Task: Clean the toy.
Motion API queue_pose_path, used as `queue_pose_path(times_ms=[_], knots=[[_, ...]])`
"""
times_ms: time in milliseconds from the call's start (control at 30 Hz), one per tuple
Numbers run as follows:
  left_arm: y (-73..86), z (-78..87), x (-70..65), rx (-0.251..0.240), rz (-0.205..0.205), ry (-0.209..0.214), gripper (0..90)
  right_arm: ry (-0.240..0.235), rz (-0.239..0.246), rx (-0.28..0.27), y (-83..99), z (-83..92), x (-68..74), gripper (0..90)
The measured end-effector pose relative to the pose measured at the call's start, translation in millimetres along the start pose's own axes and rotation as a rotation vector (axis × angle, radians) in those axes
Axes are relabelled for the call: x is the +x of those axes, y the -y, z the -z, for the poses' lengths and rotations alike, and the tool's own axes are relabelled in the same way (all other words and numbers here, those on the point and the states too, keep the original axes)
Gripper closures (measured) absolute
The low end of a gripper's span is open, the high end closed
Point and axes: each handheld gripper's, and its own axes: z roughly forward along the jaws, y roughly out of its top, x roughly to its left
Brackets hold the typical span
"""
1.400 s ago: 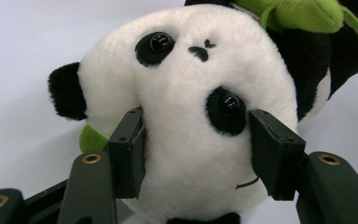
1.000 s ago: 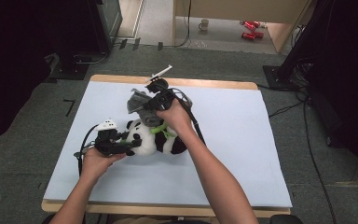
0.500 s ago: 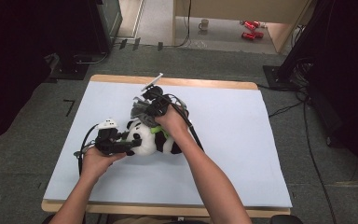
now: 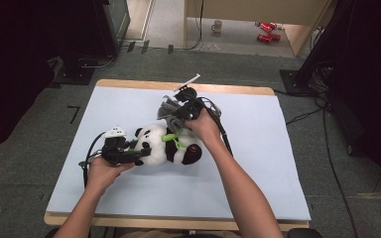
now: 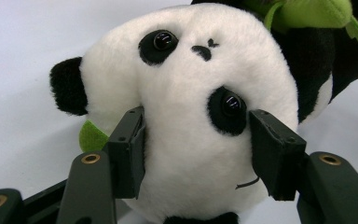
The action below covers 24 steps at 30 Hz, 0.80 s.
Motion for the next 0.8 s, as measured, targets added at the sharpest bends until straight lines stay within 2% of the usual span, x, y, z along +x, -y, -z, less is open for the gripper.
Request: queue_pose_path(times_ms=[100, 200, 300, 400, 467, 633, 733, 800], knots=[[0.7, -0.1, 1.1, -0.009, 0.005, 0.005, 41.8, 0.045, -0.005, 0.022, 6.0, 8.3, -11.2, 77.0], [1.6, 0.2, 0.2, -0.027, -0.023, 0.008, 39.5, 0.035, -0.040, 0.020, 11.9, 16.1, -24.0, 77.0], [2.8, 0.5, -1.0, -0.043, -0.040, -0.003, 35.2, 0.035, -0.041, -0.006, 10.5, 24.4, -23.3, 77.3], [2.7, 1.5, -0.7, -0.051, -0.053, -0.009, 30.6, 0.010, -0.022, -0.043, 4.5, 32.5, -12.9, 77.4], [2.6, 2.0, -0.6, -0.056, -0.055, -0.007, 27.4, -0.008, 0.009, -0.065, -0.1, 35.9, -4.0, 77.3], [1.9, 6.6, -3.0, -0.057, -0.063, -0.017, 22.2, -0.068, 0.039, -0.093, -9.0, 38.6, 21.9, 77.3], [4.3, 14.4, -3.6, -0.050, -0.089, -0.010, 23.3, -0.112, 0.064, -0.103, -12.0, 38.2, 37.9, 77.3], [7.6, 15.6, -0.6, -0.042, -0.070, 0.020, 23.0, -0.138, 0.081, -0.109, -12.9, 37.5, 48.9, 77.2]])
